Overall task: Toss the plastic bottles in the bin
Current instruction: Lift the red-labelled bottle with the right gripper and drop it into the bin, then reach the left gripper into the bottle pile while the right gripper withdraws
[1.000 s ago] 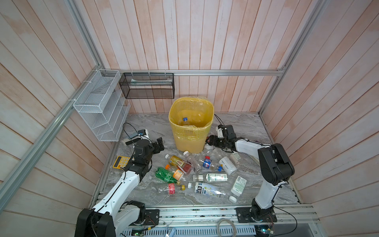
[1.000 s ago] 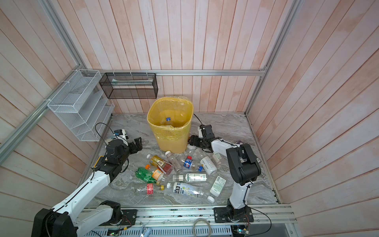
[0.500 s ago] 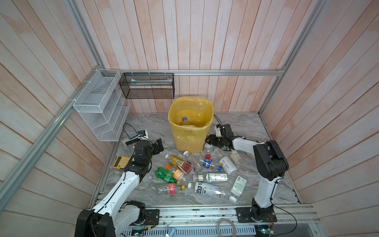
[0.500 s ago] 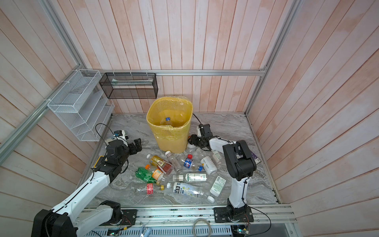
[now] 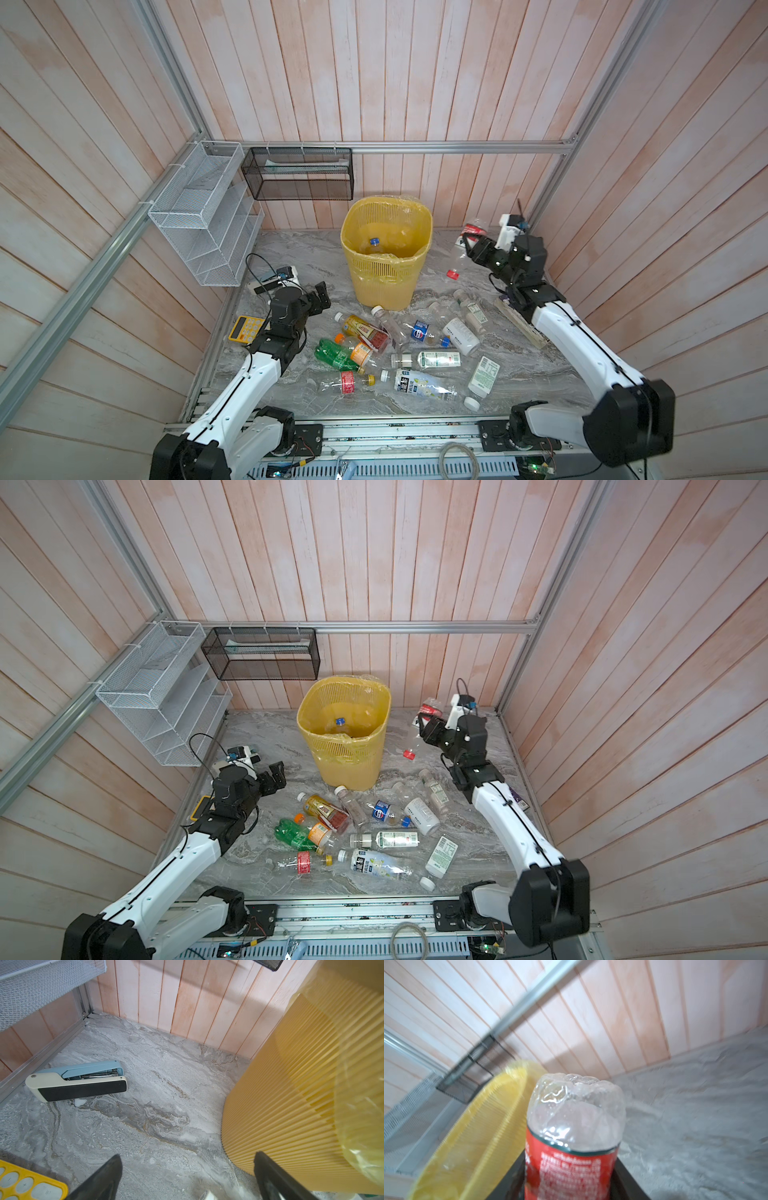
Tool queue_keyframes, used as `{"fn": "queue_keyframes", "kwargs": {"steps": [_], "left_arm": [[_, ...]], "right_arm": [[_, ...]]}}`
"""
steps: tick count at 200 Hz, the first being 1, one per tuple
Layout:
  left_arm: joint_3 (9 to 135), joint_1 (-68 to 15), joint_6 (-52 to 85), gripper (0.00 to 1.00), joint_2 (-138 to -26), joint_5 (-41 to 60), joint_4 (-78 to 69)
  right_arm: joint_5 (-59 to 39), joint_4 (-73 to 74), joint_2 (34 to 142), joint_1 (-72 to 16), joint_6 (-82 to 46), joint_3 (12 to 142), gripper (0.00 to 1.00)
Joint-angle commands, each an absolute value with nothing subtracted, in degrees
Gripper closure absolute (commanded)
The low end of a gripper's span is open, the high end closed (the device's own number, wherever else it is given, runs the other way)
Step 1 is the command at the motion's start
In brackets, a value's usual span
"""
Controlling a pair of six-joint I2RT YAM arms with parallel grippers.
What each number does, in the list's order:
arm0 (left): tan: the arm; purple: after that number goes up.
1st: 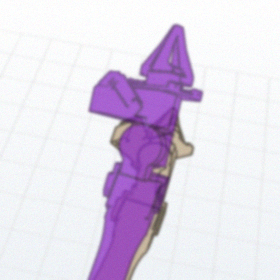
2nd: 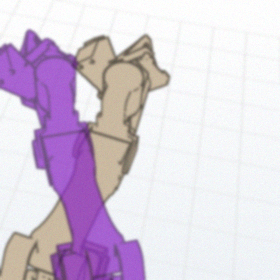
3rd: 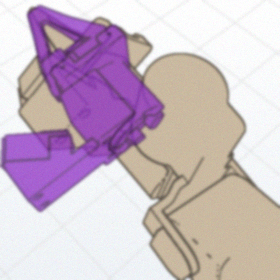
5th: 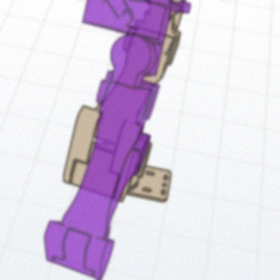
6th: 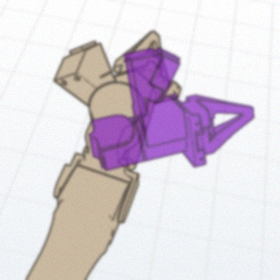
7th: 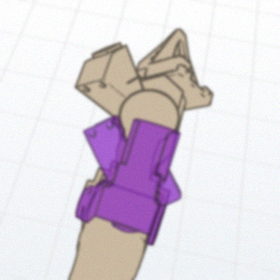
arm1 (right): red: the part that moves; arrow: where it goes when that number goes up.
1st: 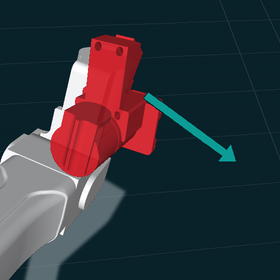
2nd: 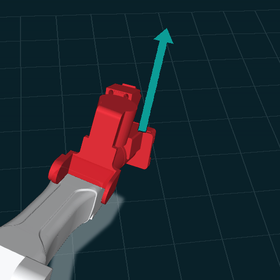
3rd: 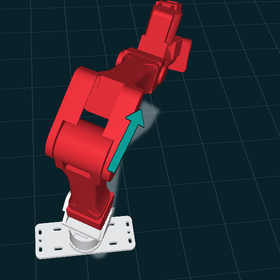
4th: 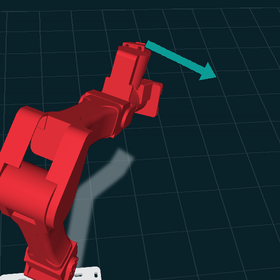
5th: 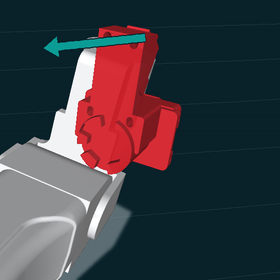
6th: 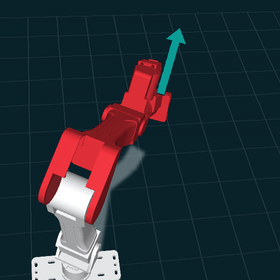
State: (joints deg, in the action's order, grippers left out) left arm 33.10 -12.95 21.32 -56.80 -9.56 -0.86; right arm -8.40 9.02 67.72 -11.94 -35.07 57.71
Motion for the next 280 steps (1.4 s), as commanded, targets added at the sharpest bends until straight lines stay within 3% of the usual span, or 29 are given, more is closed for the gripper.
{"fn": "queue_keyframes", "kwargs": {"steps": [1, 41, 73, 95, 113, 120, 172, 249, 280], "left_arm": [[32.77, -13.24, 21.98, 0.0, -55.21, -10.43, -2.33], [33.51, -13.29, 22.37, 0.0, -54.57, -8.98, -1.94], [33.46, -13.85, 22.74, 0.0, -53.82, -9.24, -0.63], [34.03, -14.21, 23.12, 0.0, -53.88, -9.61, 1.04], [35.02, -14.44, 22.96, 0.0, -53.76, -10.34, 3.03], [35.42, -14.44, 22.8, 0.0, -53.46, -10.69, 3.73], [36.17, -18.08, 22.25, 0.0, -50.11, -13.92, 6.4], [35.57, -41.41, 35.22, 0.0, -47.64, -31.29, 21.09], [35.77, -51.49, 44.29, 0.0, -48.35, -36.09, 25.23]], "right_arm": [[-0.54, 11.58, 61.22, -11.71, -32.17, 59.06, 0.46], [-8.03, 17.59, 65.5, -13.51, -35.47, 66.42, 0.48], [-8.52, 12.13, 80.34, -27.0, -28.95, 79.91, 0.43], [-9.91, -6.17, 95.02, -32.16, -21.71, 98.32, 0.24], [-4.51, -13.03, 96.36, -32.61, -18.46, 104.1, 0.06], [-1.64, -12.14, 94.01, -32.63, -17.6, 102.43, 0.0], [3.1, -6.35, 76.29, -28.62, -17.4, 85.61, 0.0], [9.82, -6.73, 50.37, -24.27, -22.42, 47.13, 0.0], [6.5, -7.21, 43.74, -18.9, -23.42, 38.51, 0.01]]}}
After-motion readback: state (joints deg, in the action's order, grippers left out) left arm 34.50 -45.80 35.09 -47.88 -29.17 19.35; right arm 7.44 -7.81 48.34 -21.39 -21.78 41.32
